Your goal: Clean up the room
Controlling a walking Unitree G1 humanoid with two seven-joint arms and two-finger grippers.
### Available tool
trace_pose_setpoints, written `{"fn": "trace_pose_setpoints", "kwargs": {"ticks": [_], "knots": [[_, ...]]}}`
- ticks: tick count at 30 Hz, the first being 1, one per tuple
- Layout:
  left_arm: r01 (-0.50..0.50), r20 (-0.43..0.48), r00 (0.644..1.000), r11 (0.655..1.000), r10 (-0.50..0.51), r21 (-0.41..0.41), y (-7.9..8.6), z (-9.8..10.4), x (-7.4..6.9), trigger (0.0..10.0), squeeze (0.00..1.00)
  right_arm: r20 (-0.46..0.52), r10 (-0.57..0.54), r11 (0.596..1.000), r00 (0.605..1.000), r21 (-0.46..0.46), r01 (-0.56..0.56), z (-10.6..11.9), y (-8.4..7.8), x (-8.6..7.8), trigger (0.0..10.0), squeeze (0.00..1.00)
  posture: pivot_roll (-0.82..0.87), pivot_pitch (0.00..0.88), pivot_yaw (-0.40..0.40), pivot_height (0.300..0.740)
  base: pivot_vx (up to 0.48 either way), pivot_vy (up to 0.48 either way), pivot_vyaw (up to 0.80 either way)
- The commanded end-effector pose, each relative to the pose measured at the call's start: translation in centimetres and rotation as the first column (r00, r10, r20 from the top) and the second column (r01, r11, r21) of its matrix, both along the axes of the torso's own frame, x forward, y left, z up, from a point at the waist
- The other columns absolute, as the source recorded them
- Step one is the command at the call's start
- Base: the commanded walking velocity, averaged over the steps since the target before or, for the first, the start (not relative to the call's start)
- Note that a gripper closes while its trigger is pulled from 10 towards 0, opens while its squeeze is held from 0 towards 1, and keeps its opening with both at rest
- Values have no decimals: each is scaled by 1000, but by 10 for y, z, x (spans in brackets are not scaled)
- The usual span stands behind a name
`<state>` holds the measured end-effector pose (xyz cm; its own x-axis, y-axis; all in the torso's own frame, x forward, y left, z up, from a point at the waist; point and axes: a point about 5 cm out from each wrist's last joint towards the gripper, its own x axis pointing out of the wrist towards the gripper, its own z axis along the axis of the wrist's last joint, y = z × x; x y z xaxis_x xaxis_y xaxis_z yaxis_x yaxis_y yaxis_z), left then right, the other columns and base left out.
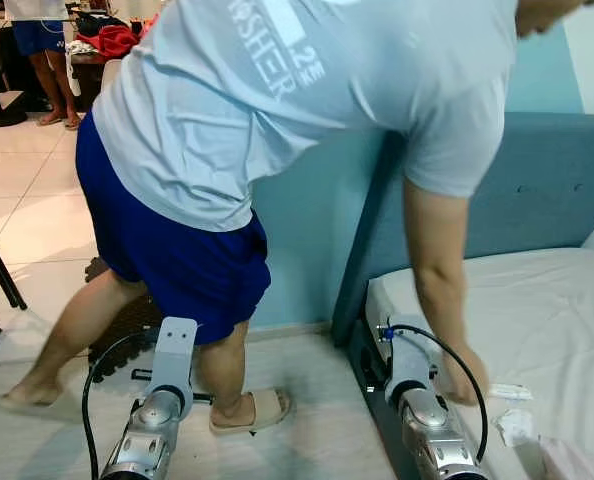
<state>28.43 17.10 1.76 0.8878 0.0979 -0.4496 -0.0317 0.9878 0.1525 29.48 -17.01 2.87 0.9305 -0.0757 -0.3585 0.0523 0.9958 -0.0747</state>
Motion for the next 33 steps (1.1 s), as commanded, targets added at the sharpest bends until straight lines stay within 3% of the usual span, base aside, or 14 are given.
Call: {"fn": "trace_pose_setpoints", "kwargs": {"ticks": [1, 5, 6, 14, 20, 23, 31, 32, 33], "knots": [[7, 6, 1000, 1000, -7, -1, -4, 0, 0, 10000, 0, 3, -22, 1000, 1000, 19, 22, -1, -1, 0, 10000, 0, -17, 1, -96, 740, 0, 0, 0], [55, 52, 997, 997, -52, -52, -14, 8, 3, 10000, 0, 46, -33, 996, 998, 84, 29, 6, 0, 3, 10000, 0, -24, 1, -96, 740, 0, 0, 0], [97, 77, 992, 995, -95, -28, -18, 10, 5, 10000, 0, 31, -41, 997, 999, 71, 39, 4, -1, 3, 10000, 0, -15, 4, -100, 740, 0, 0, 0], [113, 131, 985, 993, -110, -15, -18, 19, 9, 10000, 0, 17, -23, 999, 1000, 25, 22, 3, 0, 4, 10000, 0, -7, 4, -101, 740, 0, 0, 0], [35, 172, 985, 998, -27, -43, -13, 25, 9, 10000, 0, -5, 3, 999, 1000, 42, -3, -2, 7, 2, 10000, 0, 10, 0, -91, 740, 0, 0, -703], [118, 152, 981, 993, -117, 3, -24, 20, 8, 10000, 0, 27, 4, 999, 1000, 33, -5, 5, 5, 6, 10000, 0, -11, 10, -91, 740, 0, 0, -800], [109, 170, 980, 994, -104, -19, -22, 23, 9, 10000, 0, 20, -4, 1000, 1000, 8, 4, 1, -1, -1, 10000, 0, -16, 0, -80, 740, 0, 0, -800], [139, 187, 972, 990, -143, 32, -24, 24, 10, 10000, 0, 11, -17, 1000, 1000, -3, 17, -2, -5, -5, 10000, 0, -22, 0, -86, 740, 0, 0, -800], [139, 187, 972, 990, -143, 32, -24, 24, 10, 10000, 0, 11, -17, 1000, 1000, -3, 17, -2, -5, -5, 10000, 0, -22, 0, -86, 740, 0, 0, -800]]}}
